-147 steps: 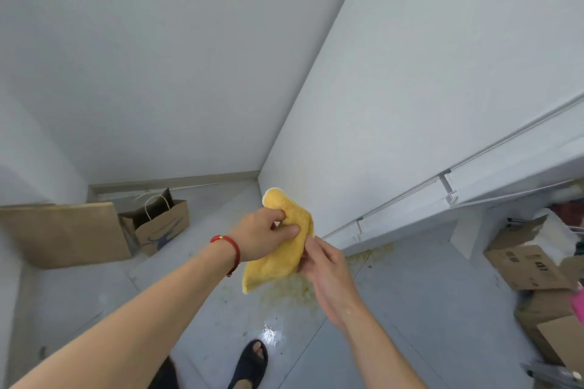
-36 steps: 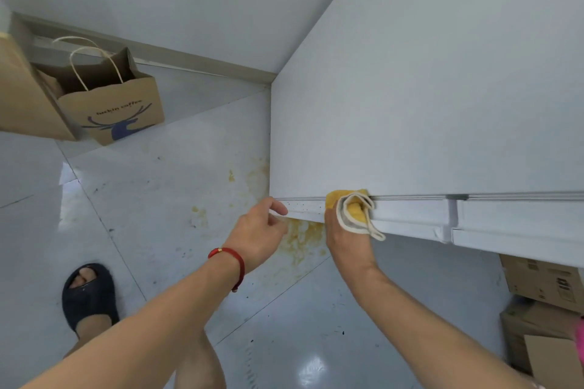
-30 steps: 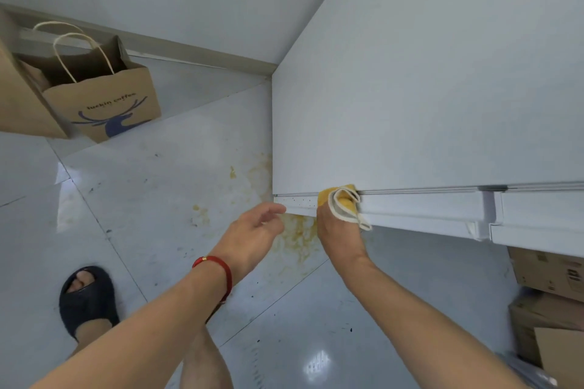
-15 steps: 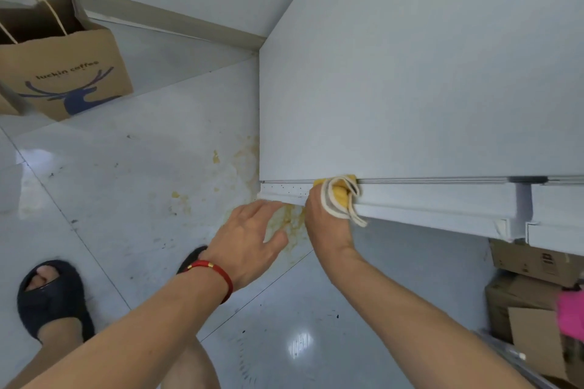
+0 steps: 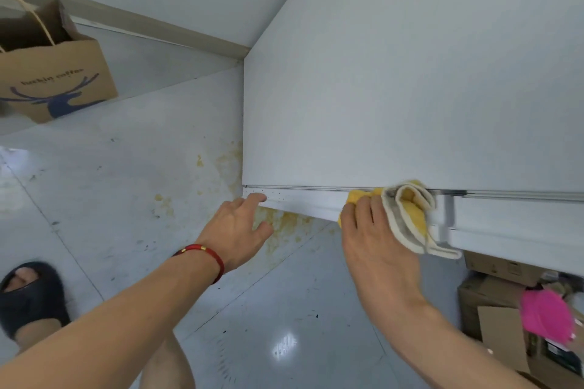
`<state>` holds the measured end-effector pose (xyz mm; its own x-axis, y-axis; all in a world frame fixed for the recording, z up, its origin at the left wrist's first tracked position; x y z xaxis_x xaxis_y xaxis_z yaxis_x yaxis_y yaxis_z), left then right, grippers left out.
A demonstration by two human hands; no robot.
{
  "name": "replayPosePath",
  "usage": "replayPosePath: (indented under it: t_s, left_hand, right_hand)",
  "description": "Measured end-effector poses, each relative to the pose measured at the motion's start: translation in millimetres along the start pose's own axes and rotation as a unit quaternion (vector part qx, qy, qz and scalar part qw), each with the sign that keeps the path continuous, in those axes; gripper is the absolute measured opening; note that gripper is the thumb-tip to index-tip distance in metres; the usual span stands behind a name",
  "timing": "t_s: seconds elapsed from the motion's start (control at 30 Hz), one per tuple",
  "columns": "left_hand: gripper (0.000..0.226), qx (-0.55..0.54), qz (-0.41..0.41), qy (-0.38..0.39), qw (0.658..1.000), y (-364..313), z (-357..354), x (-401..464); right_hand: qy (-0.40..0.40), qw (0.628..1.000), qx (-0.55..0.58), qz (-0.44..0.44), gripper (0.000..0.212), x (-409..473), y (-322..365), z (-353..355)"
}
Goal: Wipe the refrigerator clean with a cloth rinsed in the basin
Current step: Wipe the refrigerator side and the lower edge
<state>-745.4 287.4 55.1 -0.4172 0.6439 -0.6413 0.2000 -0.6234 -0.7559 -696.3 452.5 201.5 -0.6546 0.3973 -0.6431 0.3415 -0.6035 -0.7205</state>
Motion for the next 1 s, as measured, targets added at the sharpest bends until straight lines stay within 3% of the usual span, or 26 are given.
replayPosePath:
  t_s: [0.23,0.33,0.43,0.53,0.63,0.73,0.87,1.0]
  left_hand:
    - [0.052,-0.016,0.015,-0.012,1.000,68,-5,35]
    - [0.051,-0.004,0.030,0.010,0.999,108,-13,53]
    - [0.050,-0.004,0.049,0.018,0.999,136,-19,69]
    - [0.049,-0.007,0.053,0.022,0.998,144,-23,75]
    - [0.049,-0.011,0.062,0.024,0.998,140,-24,73]
    - [0.051,-0.013,0.053,0.031,0.998,129,-24,78]
    - [0.055,0.018,0.037,0.005,0.999,128,-20,101]
    - [0.058,0.046,0.042,-0.014,0.998,161,-23,121]
  right_hand:
    - [0.075,0.980,-0.181,-0.029,0.041,116,130,-26]
    - [0.106,0.964,-0.243,0.012,0.041,167,192,-39]
    - [0.107,0.965,-0.221,0.087,0.046,207,232,-39]
    - [0.105,0.976,-0.162,0.099,0.046,214,230,-39]
    - [0.100,0.986,-0.128,0.037,0.038,176,184,-39]
    - [0.083,0.992,-0.089,0.021,0.050,138,142,-43]
    - [0.057,0.980,-0.191,-0.014,0.044,149,160,-44]
    - [0.080,0.956,-0.274,0.067,0.052,214,234,-57]
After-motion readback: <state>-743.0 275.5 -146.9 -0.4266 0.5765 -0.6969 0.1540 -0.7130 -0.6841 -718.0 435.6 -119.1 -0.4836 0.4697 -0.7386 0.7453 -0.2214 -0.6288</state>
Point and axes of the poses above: each hand's wrist, its own x-axis towards the middle knuckle, its own z-axis out of the back of the hand, y = z × x, the point moved 1 cm from there along x, towards the middle knuckle, and after that the axes turned 14 degrees about y, right-handed, at the moved point
